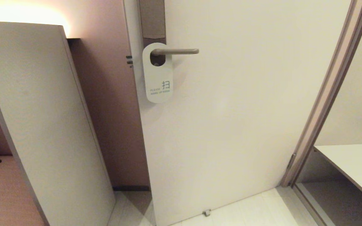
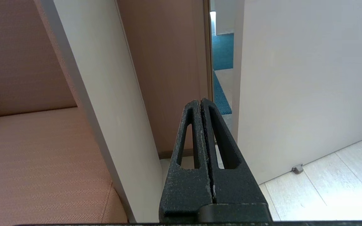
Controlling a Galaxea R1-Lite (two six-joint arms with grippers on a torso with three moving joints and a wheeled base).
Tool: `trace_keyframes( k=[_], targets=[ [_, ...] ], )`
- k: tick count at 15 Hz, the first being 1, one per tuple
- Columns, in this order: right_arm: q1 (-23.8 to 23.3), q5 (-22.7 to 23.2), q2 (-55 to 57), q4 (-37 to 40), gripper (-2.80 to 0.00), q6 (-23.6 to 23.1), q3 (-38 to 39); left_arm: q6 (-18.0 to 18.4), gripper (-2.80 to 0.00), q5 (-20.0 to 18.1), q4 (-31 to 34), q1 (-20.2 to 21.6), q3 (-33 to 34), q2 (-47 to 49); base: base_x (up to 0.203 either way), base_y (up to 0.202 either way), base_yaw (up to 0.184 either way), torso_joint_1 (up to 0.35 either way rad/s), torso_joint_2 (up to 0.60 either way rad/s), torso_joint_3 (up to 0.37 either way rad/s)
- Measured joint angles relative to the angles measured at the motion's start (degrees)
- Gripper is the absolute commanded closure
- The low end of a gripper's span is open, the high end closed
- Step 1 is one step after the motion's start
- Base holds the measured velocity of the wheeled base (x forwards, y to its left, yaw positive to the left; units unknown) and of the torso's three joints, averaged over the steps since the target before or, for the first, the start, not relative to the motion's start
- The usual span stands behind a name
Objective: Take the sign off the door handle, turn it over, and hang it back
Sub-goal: Take down the sign
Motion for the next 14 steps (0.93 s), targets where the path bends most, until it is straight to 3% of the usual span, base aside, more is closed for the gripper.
trace_keyframes(
  k=[14],
  targets=[
    [0.05, -0.09, -7.04, 0.26, 0.00, 1.75, -0.07, 0.00, 0.00, -0.01, 0.02, -0.02, -0.02, 0.00, 0.000, 0.000, 0.000, 0.000, 0.00, 0.000]
  ],
)
